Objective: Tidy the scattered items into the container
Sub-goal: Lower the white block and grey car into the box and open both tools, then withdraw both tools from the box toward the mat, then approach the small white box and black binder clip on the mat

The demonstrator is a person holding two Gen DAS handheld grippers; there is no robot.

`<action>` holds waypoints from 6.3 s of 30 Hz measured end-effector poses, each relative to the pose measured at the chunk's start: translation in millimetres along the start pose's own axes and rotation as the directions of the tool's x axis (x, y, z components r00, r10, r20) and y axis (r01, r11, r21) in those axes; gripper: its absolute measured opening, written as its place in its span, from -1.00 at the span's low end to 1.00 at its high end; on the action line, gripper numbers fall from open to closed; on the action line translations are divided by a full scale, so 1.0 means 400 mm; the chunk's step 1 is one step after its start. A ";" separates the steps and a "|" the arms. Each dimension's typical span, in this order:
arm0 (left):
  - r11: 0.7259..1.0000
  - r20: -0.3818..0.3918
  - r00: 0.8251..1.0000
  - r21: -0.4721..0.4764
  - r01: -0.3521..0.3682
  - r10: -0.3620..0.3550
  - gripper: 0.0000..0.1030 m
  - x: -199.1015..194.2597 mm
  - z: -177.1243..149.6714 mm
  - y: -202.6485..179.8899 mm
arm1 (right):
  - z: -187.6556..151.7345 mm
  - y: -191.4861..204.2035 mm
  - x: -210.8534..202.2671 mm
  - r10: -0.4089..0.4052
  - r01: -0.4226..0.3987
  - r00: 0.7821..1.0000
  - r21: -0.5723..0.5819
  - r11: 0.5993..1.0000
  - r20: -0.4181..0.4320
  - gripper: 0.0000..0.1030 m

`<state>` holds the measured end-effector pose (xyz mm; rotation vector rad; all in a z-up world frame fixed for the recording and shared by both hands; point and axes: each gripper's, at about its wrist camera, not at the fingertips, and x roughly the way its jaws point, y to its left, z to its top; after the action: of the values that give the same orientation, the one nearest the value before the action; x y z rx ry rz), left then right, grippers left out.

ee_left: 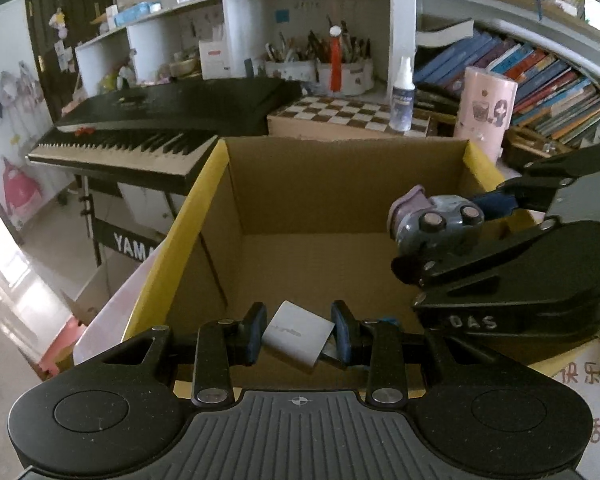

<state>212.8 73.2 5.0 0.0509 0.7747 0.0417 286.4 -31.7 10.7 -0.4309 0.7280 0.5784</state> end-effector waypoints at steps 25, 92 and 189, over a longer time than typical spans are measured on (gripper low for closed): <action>0.996 -0.022 0.996 -0.001 -0.092 0.092 -0.16 0.018 0.006 -0.015 | 0.032 -0.016 0.070 0.094 -0.103 0.987 -0.066 0.992 -0.129 0.18; 0.997 0.152 0.987 -0.038 0.060 -0.054 0.70 -0.324 -0.284 0.058 | -0.435 0.277 -0.446 -0.392 0.327 0.919 0.483 0.812 0.037 0.46; 0.985 -0.102 0.990 0.131 0.113 -0.099 0.80 -0.077 -0.161 -0.550 | -0.635 -0.347 -0.341 -0.201 0.211 0.977 0.509 0.835 -0.076 -0.27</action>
<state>149.7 -146.2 -32.8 0.1388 0.8738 -0.1112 165.6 -323.9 -38.4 -0.0104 0.8105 0.1571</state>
